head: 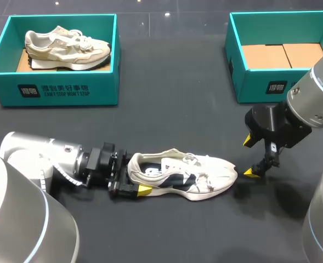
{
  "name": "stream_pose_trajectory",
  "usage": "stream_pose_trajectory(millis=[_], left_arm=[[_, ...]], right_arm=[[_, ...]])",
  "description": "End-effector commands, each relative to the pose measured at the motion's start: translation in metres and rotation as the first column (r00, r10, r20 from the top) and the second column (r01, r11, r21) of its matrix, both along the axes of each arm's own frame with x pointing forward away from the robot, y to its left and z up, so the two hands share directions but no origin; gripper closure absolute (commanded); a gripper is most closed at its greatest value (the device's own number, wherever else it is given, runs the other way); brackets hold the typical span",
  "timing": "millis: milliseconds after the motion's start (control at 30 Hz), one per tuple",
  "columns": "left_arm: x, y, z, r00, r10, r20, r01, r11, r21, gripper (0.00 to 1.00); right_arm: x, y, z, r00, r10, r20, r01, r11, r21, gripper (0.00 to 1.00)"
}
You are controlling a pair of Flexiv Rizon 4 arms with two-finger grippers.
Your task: Take the shoe out of the shoebox, open the shoe tongue, remove and reinsert the insole, then place the shoe into the shoebox
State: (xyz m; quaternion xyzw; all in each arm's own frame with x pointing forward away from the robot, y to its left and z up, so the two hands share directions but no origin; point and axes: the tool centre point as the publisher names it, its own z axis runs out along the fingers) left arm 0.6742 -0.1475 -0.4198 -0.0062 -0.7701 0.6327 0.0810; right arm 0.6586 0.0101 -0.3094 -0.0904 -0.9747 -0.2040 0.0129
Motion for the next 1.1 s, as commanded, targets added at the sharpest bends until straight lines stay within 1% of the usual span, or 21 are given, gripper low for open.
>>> stream_pose_trajectory(millis=[33,800,833,867,933,1000,1067,1100], left_arm=[[0.003,0.0,-0.003,1.0,-0.007,0.0,0.007,1.0,-0.001,1.0],[0.003,0.0,-0.002,1.0,-0.016,0.002,0.016,1.0,-0.003,1.0],[0.003,0.0,-0.002,1.0,-0.016,0.002,0.016,1.0,-0.003,1.0],[0.003,0.0,-0.002,1.0,-0.016,0.002,0.016,1.0,-0.003,1.0],[0.003,0.0,-0.002,1.0,-0.016,0.002,0.016,1.0,-0.003,1.0],[0.003,0.0,-0.002,1.0,-0.016,0.002,0.016,1.0,-0.003,1.0],[0.003,0.0,-0.002,1.0,-0.016,0.002,0.016,1.0,-0.003,1.0],[0.003,0.0,-0.002,1.0,-0.016,0.002,0.016,1.0,-0.003,1.0]], right_arm=[[-0.002,0.0,-0.001,1.0,-0.001,0.003,0.001,1.0,-0.001,0.0],[-0.002,0.0,-0.001,1.0,-0.001,0.003,0.001,1.0,-0.001,0.0],[0.004,0.003,0.002,1.0,-0.028,-0.002,0.028,1.0,0.0,0.0],[0.008,0.008,0.004,1.0,-0.025,0.001,0.025,1.0,0.001,0.0],[0.018,0.017,0.006,0.997,-0.074,-0.031,0.072,0.996,-0.058,0.0],[0.02,0.025,0.011,0.997,-0.072,-0.019,0.071,0.995,-0.064,0.0],[0.022,0.03,0.015,0.995,-0.1,-0.027,0.097,0.992,-0.078,0.0],[0.023,0.034,0.018,0.988,-0.146,-0.041,0.142,0.986,-0.085,0.0]])
